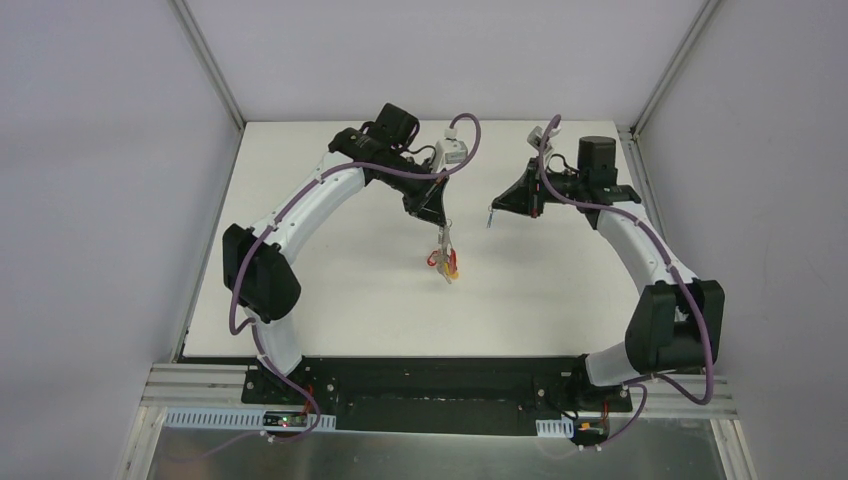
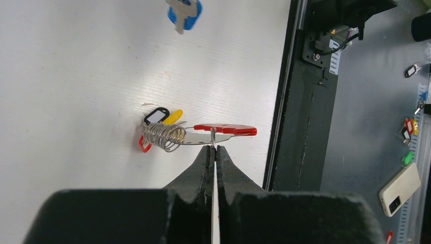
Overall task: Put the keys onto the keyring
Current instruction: Insert the key onto the keyring.
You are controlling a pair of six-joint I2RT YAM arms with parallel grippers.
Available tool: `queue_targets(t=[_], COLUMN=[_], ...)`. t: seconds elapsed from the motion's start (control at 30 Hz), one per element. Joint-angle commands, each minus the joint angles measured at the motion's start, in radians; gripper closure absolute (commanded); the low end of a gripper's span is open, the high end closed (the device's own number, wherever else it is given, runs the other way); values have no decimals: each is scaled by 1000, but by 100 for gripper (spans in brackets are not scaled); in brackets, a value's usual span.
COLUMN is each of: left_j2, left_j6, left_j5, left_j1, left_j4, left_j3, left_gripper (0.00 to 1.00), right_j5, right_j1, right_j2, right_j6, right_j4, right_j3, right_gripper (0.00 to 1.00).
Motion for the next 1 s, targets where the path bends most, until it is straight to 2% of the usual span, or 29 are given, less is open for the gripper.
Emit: queue_targets(t=[0.0,0.13,0.27,0.7,0.97], left_j2=[-57,-69,-80,-85,-78], left_j6=[129,260,372,239,216], left_j5=[75,103,111,89,69], left_j1=[11,6,-10,-57,-60], left_j4=[-7,-55,-109,-14,1], left_j3=[27,32,29,-21,-19], left_gripper=[100,100,100,100,100], right_j5=[-178,-204,-215,-196,-184], right_j1=[33,100,150,212,220], right_j2=[-53,-69,-76,-43,-33], right_j6=[28,75,213,412,432], right_j4=[0,9,148,352,374], right_j3=[-22,-34,-73,-120,-124], right_gripper=[100,100,100,100,100])
